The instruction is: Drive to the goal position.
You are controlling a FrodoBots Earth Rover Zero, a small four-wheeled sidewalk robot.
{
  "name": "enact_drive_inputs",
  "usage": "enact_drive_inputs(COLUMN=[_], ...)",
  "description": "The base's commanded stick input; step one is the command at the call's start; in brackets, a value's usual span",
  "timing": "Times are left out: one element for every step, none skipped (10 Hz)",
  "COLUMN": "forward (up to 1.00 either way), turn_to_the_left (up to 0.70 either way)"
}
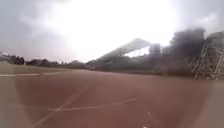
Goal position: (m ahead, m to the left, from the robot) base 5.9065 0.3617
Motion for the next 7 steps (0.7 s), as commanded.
enact_drive_inputs(forward=[0.70, 0.70, 0.70, 0.70, 0.70, 0.70, 0.70], turn_to_the_left=[0.00, 0.00, 0.00, 0.00, 0.00, 0.00, 0.00])
